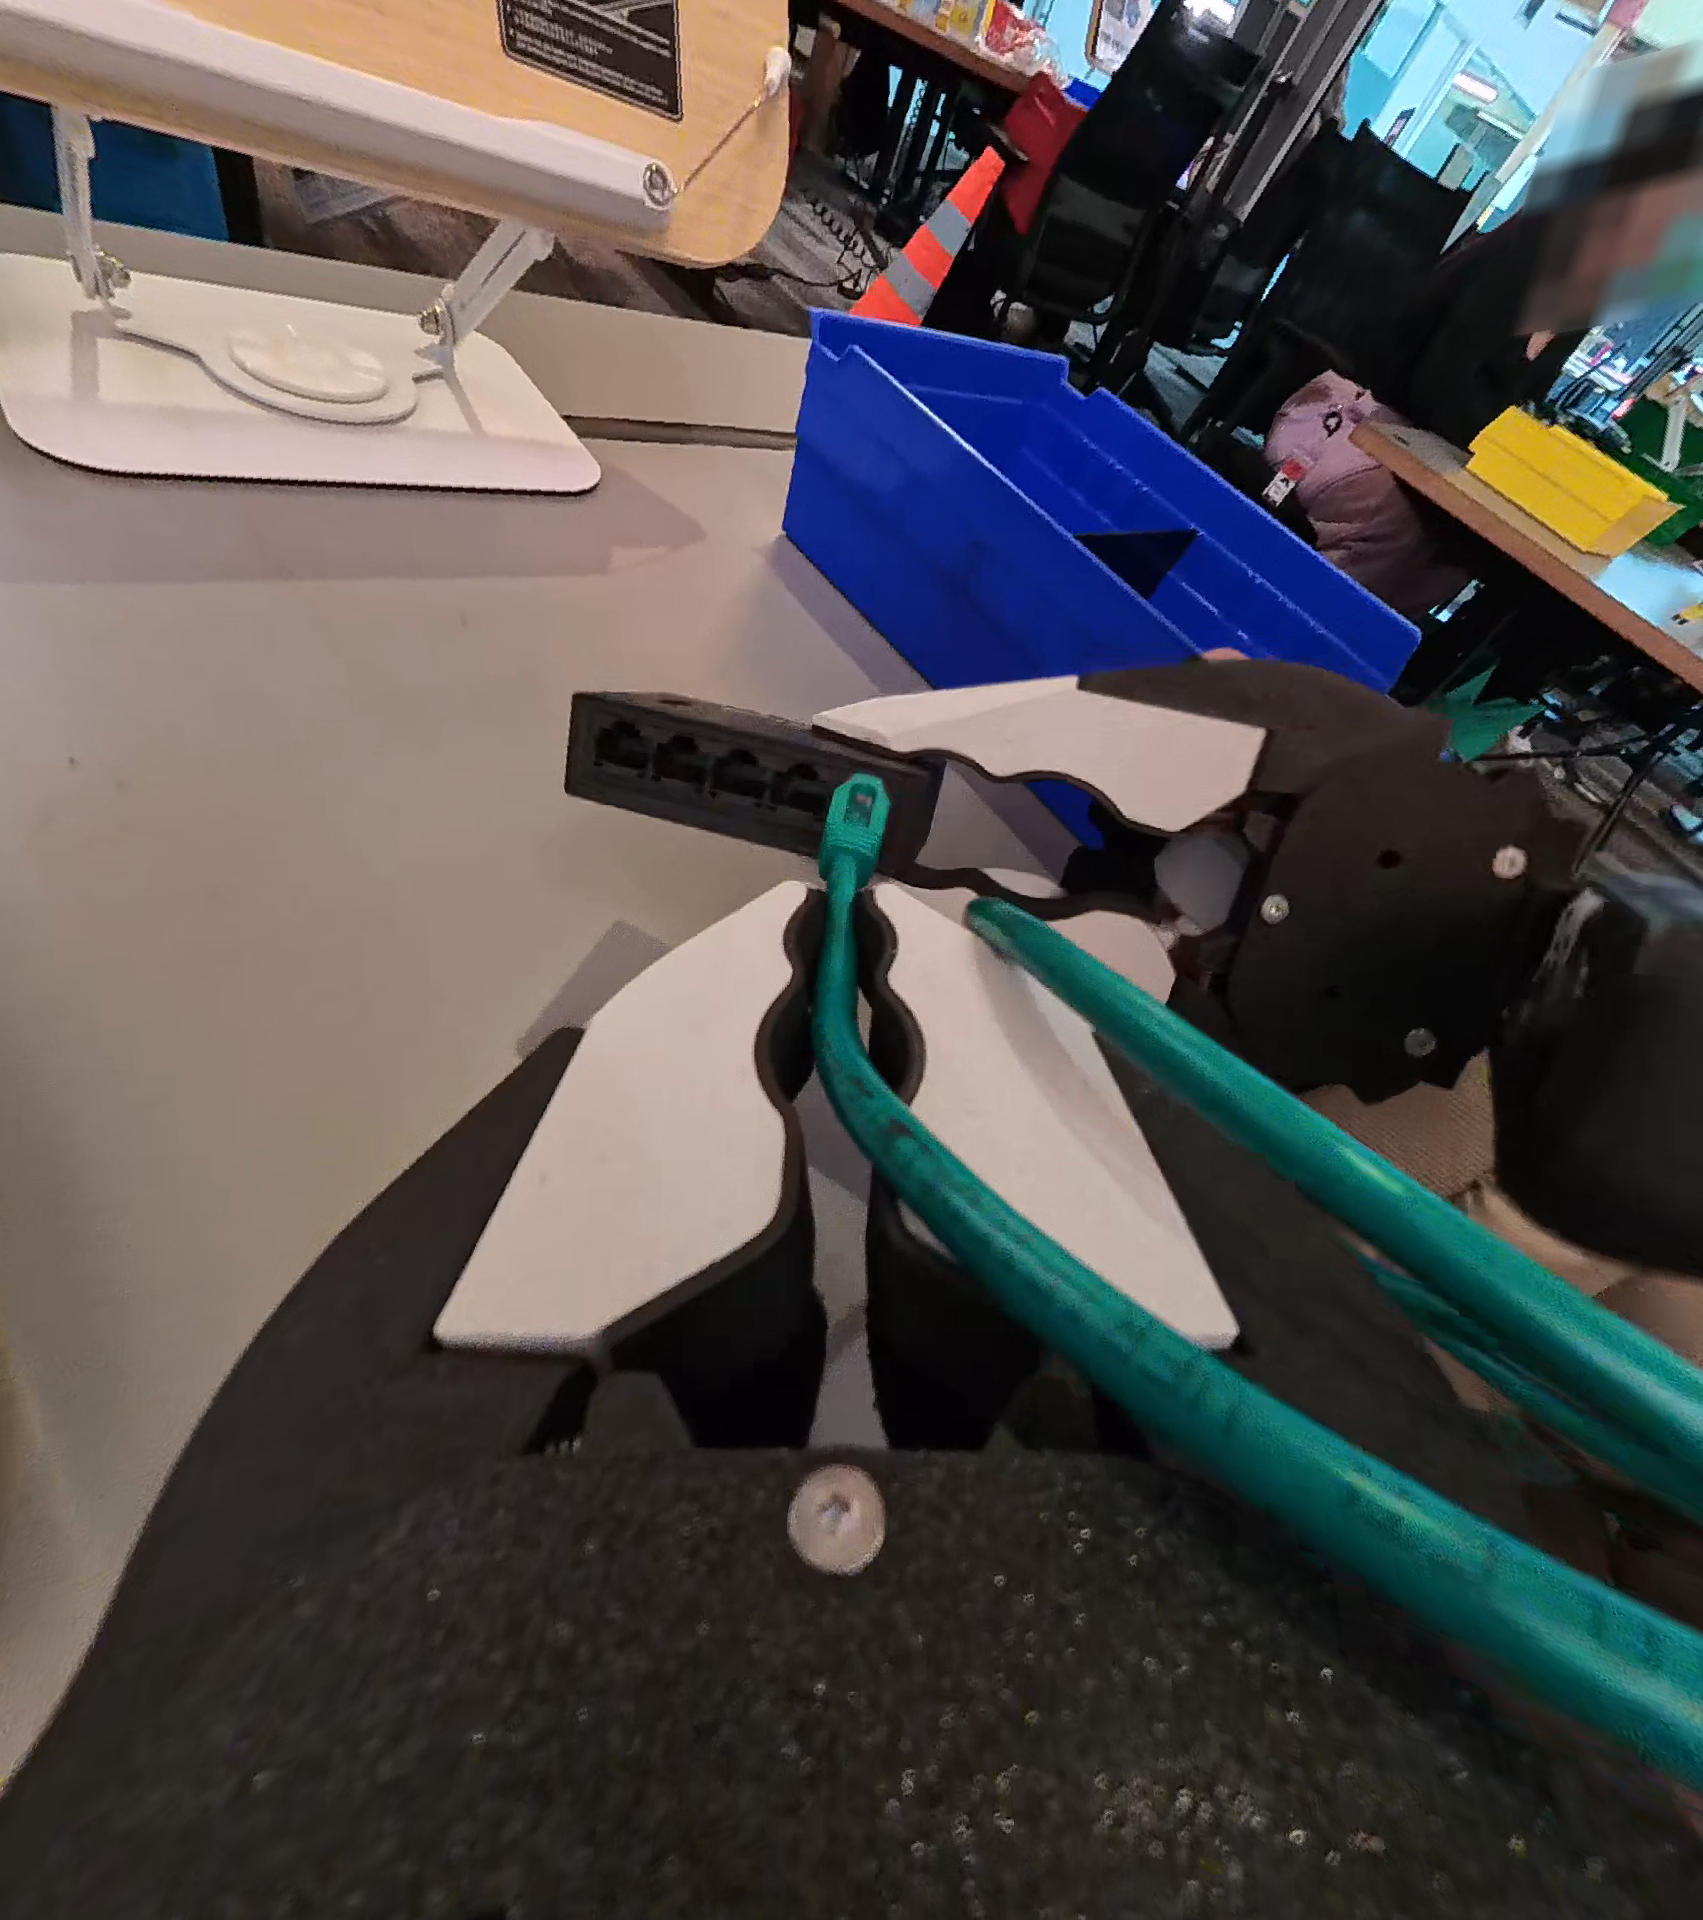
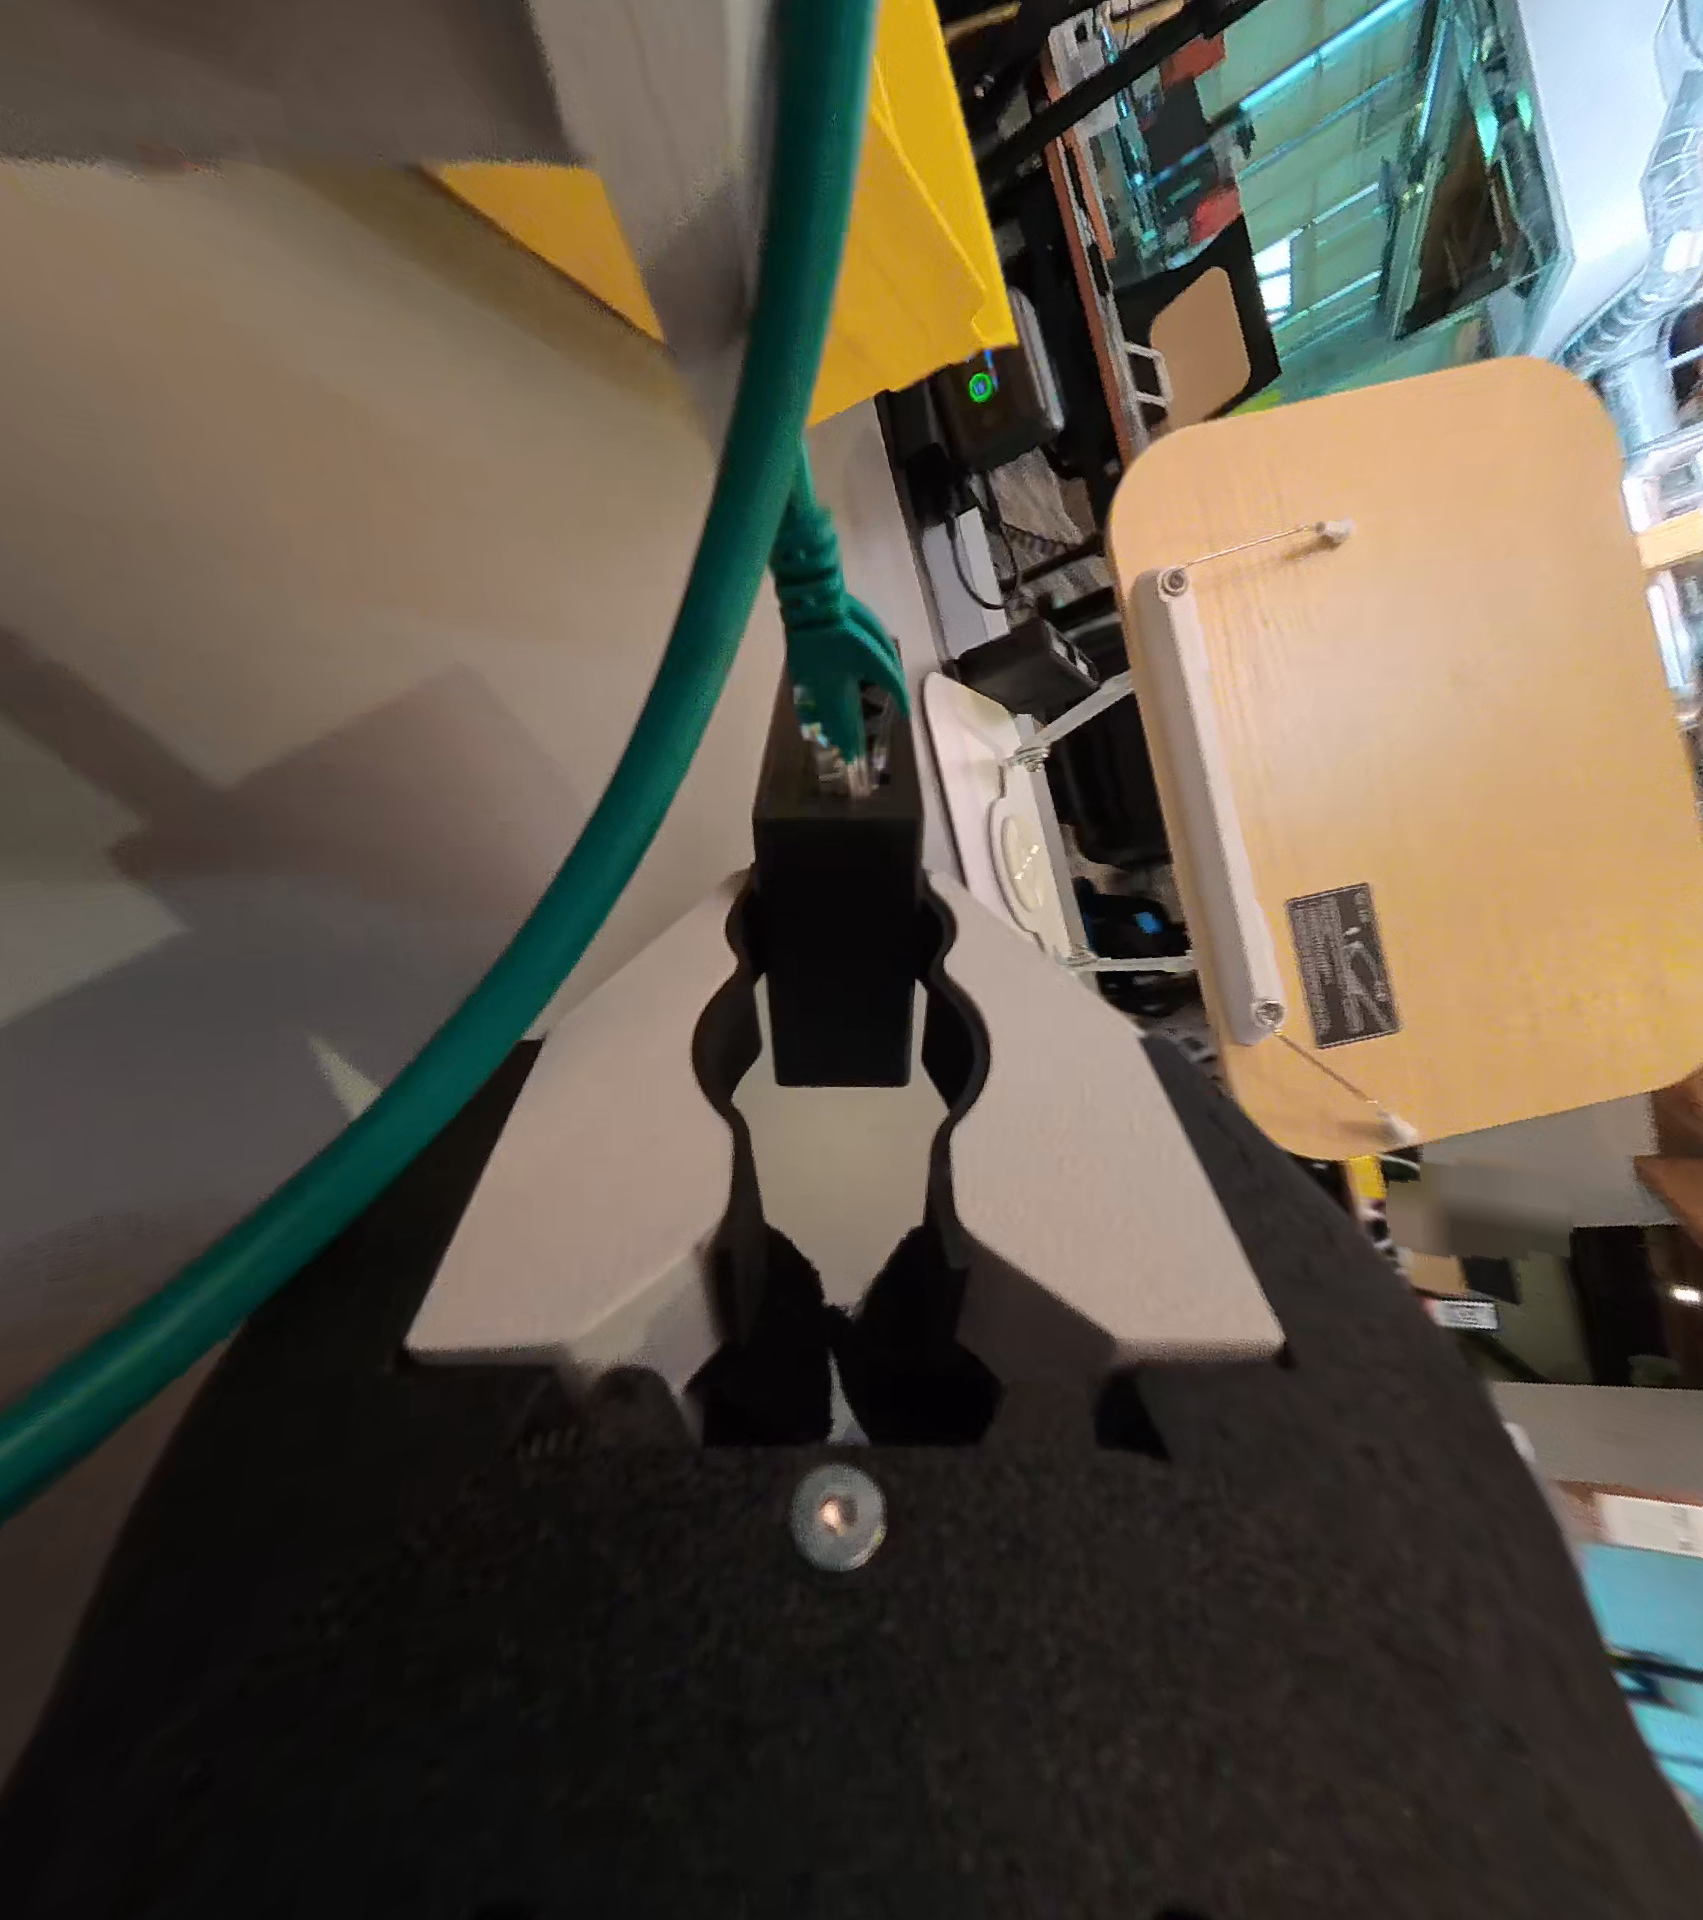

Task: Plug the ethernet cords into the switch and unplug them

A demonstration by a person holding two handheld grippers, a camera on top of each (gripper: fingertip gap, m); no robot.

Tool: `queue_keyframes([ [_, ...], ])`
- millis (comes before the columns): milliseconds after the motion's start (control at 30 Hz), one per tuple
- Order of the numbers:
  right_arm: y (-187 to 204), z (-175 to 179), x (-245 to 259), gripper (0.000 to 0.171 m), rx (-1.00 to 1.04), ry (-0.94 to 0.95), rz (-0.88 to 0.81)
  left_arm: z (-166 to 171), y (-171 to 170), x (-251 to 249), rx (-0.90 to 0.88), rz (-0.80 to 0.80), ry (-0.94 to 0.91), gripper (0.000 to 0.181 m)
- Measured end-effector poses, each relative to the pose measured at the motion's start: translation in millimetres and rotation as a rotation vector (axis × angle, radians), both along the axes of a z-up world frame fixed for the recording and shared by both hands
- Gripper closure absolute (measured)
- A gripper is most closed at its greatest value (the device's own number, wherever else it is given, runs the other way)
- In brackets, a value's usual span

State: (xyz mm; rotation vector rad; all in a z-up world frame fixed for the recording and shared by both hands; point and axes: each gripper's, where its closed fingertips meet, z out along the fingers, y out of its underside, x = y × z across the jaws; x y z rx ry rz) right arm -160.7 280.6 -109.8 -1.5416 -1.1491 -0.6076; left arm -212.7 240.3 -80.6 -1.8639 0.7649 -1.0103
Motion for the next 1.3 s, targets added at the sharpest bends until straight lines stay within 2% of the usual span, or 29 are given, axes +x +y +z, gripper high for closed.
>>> queue_keyframes([
  [267, -4, 0, 0, 0.146, 0.046, -0.074, 0.040, -3, -4, 4, -0.105, -0.076, -0.042, 0.176],
  [533, -7, -2, -4, 0.146, 0.002, 0.001, 0.063, 2, -4, 6, 0.035, -0.055, 0.032, 0.176],
  [900, -8, -8, -10, 0.146, -0.023, 0.095, 0.064, 1, -7, 8, 0.089, -0.063, 0.057, 0.176],
  [967, -6, -12, -10, 0.145, -0.054, 0.145, 0.063, 2, -10, 13, 0.127, -0.074, 0.073, 0.171],
  [1000, -4, -12, -8, 0.145, -0.058, 0.163, 0.064, 1, -13, 16, 0.121, -0.092, 0.070, 0.176],
  [1067, -1, -22, -10, 0.145, -0.174, 0.273, 0.086, -2, -14, 20, 0.108, -0.114, 0.077, 0.175],
  [1100, 1, -21, -9, 0.146, -0.164, 0.312, 0.090, -2, -11, 18, 0.106, -0.114, 0.073, 0.174],
  [1133, 6, -22, -6, 0.141, -0.162, 0.338, 0.069, 0, -9, 14, 0.101, -0.109, 0.069, 0.175],
  [1200, 17, -28, 0, 0.145, -0.230, 0.442, 0.031, 4, -2, -2, 0.114, -0.079, 0.061, 0.170],
  [1300, 33, -31, -3, 0.145, -0.341, 0.661, 0.101, 2, 4, -36, 0.139, -0.022, 0.071, 0.169],
])
